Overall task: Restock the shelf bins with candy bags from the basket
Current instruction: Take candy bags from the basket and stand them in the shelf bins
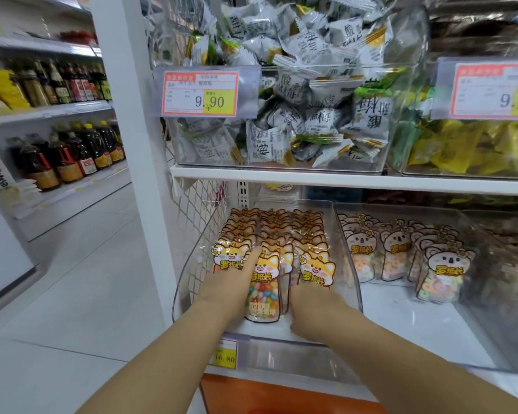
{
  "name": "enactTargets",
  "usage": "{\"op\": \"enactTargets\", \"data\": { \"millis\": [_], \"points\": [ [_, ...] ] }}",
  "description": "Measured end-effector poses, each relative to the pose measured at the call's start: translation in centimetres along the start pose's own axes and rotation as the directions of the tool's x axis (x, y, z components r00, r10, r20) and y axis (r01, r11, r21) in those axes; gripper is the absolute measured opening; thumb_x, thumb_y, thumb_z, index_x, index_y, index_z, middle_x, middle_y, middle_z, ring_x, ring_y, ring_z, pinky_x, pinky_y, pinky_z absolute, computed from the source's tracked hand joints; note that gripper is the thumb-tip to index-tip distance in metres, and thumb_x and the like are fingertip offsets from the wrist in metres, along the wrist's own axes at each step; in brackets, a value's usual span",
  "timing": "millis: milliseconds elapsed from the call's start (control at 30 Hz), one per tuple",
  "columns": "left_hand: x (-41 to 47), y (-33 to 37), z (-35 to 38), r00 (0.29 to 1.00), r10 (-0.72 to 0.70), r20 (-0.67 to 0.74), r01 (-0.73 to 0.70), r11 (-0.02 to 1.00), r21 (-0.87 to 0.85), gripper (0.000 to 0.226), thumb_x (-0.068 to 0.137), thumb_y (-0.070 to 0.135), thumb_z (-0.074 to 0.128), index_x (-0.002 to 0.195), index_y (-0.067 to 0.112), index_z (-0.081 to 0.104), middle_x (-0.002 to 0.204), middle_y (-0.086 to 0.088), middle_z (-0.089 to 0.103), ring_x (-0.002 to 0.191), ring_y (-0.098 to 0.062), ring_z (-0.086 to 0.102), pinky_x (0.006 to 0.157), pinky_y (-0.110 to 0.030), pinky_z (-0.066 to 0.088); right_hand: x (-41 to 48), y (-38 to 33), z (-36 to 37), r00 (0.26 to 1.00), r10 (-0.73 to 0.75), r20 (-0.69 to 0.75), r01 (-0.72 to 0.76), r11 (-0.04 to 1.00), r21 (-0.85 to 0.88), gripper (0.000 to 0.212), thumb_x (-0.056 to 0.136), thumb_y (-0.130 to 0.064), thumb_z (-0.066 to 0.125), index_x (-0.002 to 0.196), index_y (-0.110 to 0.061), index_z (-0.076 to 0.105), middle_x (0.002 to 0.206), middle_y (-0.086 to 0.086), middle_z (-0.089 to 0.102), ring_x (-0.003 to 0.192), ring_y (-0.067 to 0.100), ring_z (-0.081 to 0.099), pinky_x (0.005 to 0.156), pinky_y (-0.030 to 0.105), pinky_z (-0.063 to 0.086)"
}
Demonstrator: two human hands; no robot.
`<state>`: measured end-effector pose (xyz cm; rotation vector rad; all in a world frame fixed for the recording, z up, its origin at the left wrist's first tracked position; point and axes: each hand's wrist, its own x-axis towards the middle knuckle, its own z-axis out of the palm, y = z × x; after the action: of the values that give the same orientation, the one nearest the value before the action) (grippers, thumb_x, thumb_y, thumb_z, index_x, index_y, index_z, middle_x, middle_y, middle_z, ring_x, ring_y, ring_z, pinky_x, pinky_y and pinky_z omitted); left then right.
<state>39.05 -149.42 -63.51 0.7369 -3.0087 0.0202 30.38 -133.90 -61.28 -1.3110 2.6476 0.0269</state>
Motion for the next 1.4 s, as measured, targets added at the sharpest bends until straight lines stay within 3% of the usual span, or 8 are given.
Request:
{"op": "enactTargets", "data": {
  "millis": [300,467,700,967,1067,1133,1300,1400],
  "points": [
    [-0.7,0.3,-0.8,0.998,0.056,0.030,-0.053,0.993,-0.106,0.122,0.081,0.033,0.074,0.149,0.042,-0.026,0.103,-0.005,0.066,0.084,-0.025,0.065,0.067,-0.036,0.054,1.7,0.2,1.3,0.993,0.108,-0.057,-0.109,0.994,-0.029,0.037,0.093,-0.014,0.061,0.130,-0.012,0.059,0.127,0.012,0.057,0.119,0.029,0.051,0.095,0.036,0.050],
    [-0.3,0.6,-0.8,0.999,0.023,0.039,-0.017,0.988,-0.152,0.117,0.081,0.032,0.076,0.151,0.036,-0.018,0.096,-0.002,0.066,0.077,-0.022,0.064,0.063,-0.034,0.052,1.8,-0.2,0.9,0.975,0.219,-0.035,-0.193,0.914,0.357,0.072,0.066,-0.055,0.081,0.120,-0.017,0.053,0.110,0.001,0.062,0.104,0.023,0.062,0.081,0.033,0.053],
    [-0.3,0.0,0.0,0.994,-0.094,0.064,0.111,0.929,-0.352,0.115,0.079,0.031,0.079,0.153,0.022,-0.009,0.094,-0.005,0.067,0.076,-0.022,0.063,0.063,-0.032,0.048,1.7,-1.2,0.6,0.917,0.397,-0.018,-0.254,0.620,0.742,0.069,0.077,-0.028,0.086,0.120,-0.005,0.038,0.113,0.011,0.062,0.106,0.029,0.062,0.076,0.032,0.047],
    [0.0,-0.5,0.0,0.984,-0.120,0.133,0.170,0.859,-0.484,0.052,0.077,0.032,0.077,0.121,0.025,0.050,0.102,0.005,0.068,0.095,-0.019,0.066,0.084,-0.038,0.056,1.4,-0.9,-0.3,0.922,0.385,-0.040,-0.281,0.738,0.614,0.051,0.086,-0.020,0.077,0.123,-0.008,0.044,0.093,0.001,0.050,0.093,0.022,0.056,0.069,0.026,0.040],
    [0.2,-0.9,0.0,0.979,-0.125,0.163,0.195,0.821,-0.537,0.030,0.082,0.019,0.076,0.109,0.019,0.065,0.082,0.010,0.068,0.083,-0.011,0.064,0.071,-0.025,0.051,1.7,-1.0,0.0,0.925,0.374,-0.071,-0.273,0.781,0.562,0.046,0.087,-0.019,0.075,0.123,-0.010,0.047,0.093,0.002,0.056,0.101,0.025,0.062,0.071,0.028,0.043],
    [0.2,-0.9,0.1,0.978,-0.144,0.150,0.203,0.825,-0.527,0.027,0.083,0.020,0.076,0.107,0.020,0.065,0.080,0.013,0.063,0.077,-0.006,0.059,0.064,-0.021,0.044,1.8,-0.9,0.2,0.929,0.357,-0.098,-0.250,0.800,0.545,0.047,0.088,-0.017,0.073,0.125,-0.015,0.045,0.097,0.001,0.059,0.095,0.024,0.060,0.070,0.028,0.042],
    [-0.1,-0.6,0.1,0.980,-0.147,0.138,0.190,0.900,-0.393,0.050,0.081,0.039,0.077,0.123,0.027,0.053,0.122,0.002,0.050,0.115,-0.021,0.052,0.098,-0.038,0.049,2.1,-0.7,0.5,0.933,0.320,-0.165,-0.198,0.839,0.507,0.039,0.090,-0.015,0.070,0.111,-0.025,0.038,0.093,-0.002,0.056,0.085,0.021,0.054,0.067,0.030,0.042],
    [0.0,-0.6,0.0,0.977,-0.159,0.144,0.206,0.886,-0.416,0.052,0.080,0.038,0.078,0.123,0.025,0.052,0.123,0.004,0.054,0.114,-0.019,0.053,0.098,-0.037,0.050,2.6,-0.8,0.6,0.934,0.304,-0.188,-0.184,0.859,0.477,0.038,0.089,-0.011,0.070,0.104,-0.025,0.039,0.100,0.001,0.061,0.088,0.022,0.057,0.066,0.030,0.042]
  ]
}}
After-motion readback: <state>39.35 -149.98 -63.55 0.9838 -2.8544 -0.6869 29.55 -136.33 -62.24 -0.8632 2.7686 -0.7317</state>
